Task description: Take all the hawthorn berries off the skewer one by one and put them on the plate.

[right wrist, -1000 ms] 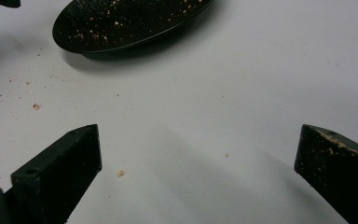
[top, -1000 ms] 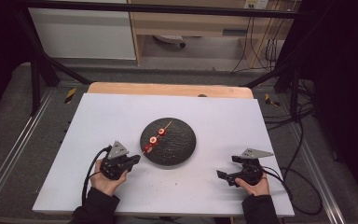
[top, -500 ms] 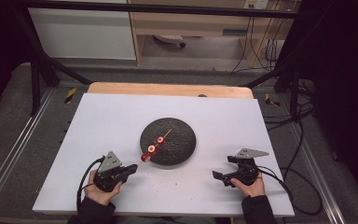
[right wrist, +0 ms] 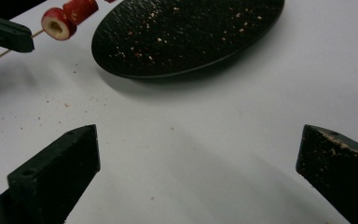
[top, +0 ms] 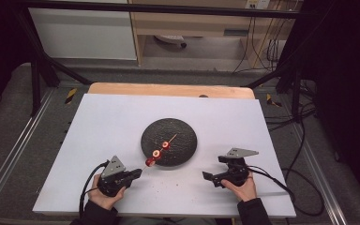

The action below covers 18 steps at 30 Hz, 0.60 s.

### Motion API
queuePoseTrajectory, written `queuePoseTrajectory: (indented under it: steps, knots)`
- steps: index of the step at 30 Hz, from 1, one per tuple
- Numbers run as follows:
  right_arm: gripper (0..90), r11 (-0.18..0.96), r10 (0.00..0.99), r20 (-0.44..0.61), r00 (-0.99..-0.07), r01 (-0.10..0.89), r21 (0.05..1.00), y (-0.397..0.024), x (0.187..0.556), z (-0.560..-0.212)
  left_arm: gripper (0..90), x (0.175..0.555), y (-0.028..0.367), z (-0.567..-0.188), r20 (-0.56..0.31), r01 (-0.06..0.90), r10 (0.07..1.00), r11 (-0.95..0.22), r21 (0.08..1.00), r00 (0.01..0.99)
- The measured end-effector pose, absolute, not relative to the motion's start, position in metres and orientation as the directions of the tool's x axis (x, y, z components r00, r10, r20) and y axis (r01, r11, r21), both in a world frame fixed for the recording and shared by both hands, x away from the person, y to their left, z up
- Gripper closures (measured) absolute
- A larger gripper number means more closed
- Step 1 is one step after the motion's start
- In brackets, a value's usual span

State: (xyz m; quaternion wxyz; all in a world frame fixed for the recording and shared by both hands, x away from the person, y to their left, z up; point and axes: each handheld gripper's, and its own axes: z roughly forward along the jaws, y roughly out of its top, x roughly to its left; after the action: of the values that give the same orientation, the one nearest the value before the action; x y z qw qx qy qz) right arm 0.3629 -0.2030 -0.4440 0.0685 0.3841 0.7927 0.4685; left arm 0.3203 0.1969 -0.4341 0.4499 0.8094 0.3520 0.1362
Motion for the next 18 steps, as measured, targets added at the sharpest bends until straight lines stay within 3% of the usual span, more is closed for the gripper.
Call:
queuePoseTrajectory:
  steps: [10, 18]
  knots:
    - [1.0, 0.263, 0.671, 0.243, -0.700, 0.532, 0.805, -0.170, 0.367, -0.429, 88.0, 0.318, 0.197, -0.431, -0.097, 0.435, 0.691, -0.334, 0.836, 0.717]
    - [7.6, 0.215, 0.637, 0.277, -0.719, 0.511, 0.832, -0.141, 0.375, -0.412, 88.0, 0.316, 0.195, -0.429, -0.093, 0.424, 0.684, -0.334, 0.842, 0.723]
